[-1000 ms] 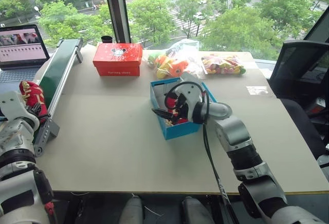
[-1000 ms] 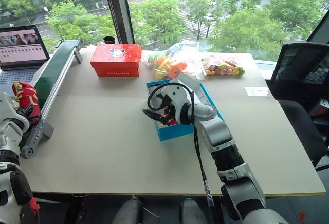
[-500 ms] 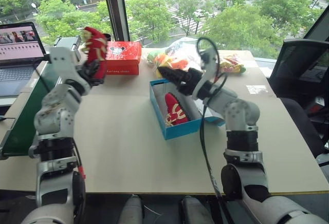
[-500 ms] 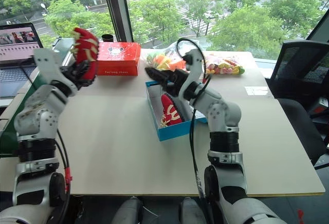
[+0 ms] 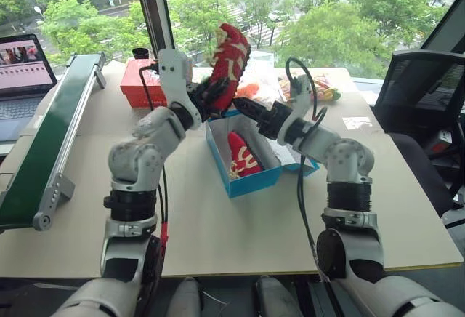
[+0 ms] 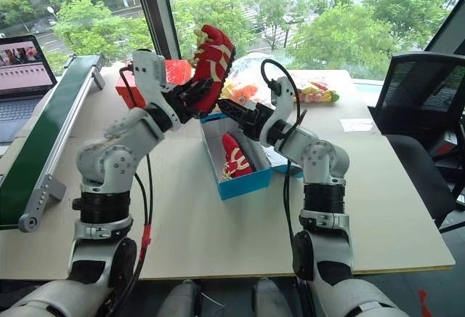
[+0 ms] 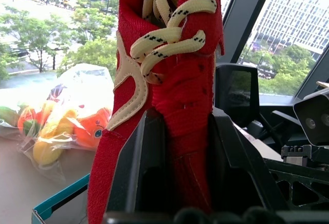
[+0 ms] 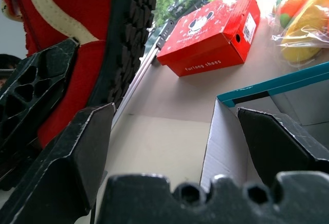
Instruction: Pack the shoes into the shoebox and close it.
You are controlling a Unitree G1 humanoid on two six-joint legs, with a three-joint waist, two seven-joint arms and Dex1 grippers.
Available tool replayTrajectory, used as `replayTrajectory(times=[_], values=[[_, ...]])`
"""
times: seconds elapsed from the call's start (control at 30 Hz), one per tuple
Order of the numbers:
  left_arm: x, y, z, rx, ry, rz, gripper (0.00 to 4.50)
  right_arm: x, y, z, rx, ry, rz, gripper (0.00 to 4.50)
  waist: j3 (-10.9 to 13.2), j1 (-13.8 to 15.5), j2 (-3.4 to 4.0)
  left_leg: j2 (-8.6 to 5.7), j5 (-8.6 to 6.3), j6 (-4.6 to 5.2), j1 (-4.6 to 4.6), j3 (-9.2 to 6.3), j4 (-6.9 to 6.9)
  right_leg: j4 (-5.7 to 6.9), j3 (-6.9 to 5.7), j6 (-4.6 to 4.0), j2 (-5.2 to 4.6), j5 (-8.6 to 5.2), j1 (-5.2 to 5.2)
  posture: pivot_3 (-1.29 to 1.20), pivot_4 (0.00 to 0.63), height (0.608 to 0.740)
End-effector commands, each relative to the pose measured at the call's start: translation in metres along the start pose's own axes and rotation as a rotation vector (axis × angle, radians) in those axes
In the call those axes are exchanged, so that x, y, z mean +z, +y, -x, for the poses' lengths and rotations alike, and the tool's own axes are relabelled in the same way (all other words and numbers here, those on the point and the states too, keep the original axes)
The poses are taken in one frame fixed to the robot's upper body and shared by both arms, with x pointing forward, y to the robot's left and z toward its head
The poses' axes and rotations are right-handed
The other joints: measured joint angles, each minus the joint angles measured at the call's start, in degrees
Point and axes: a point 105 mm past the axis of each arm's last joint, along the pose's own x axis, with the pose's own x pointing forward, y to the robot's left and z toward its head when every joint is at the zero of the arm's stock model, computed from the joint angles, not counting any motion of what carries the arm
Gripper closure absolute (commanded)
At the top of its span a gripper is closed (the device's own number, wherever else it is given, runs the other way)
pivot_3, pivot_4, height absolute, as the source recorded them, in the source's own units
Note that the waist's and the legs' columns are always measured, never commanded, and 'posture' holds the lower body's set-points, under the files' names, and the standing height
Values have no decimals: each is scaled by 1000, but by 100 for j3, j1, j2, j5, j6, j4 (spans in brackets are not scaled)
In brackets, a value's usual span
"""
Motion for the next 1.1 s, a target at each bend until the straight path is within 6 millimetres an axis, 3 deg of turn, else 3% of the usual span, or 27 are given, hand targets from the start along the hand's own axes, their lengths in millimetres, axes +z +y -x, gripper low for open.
replayTrajectory(times=[0.03,0.33,0.53,0.87,1.1], values=[[-8,-24,4,-84,19,54,3607,30,16,8,61,-126,20,0,0,14,0,0,0,0,0,0,0,0,0,0,0,0,1,0,150,739],[-4,-22,5,-71,11,46,3607,30,39,22,230,-77,-9,0,1,98,1,-1,0,0,-4,-1,4,-10,-1,1,0,0,3,0,150,739],[3,-14,9,-57,2,26,3607,27,36,39,258,-6,26,0,1,110,1,-2,0,0,-9,-1,2,-28,-2,2,-1,-1,8,0,150,739],[4,-22,12,-83,15,22,3607,26,36,36,270,-2,22,0,3,113,5,-1,0,0,-11,-2,2,-27,-1,2,1,-1,6,0,150,739],[9,-42,15,-113,10,53,3607,34,26,29,228,-38,0,0,3,114,5,-1,0,0,-13,-2,2,-28,-1,2,1,-1,5,0,150,739]])
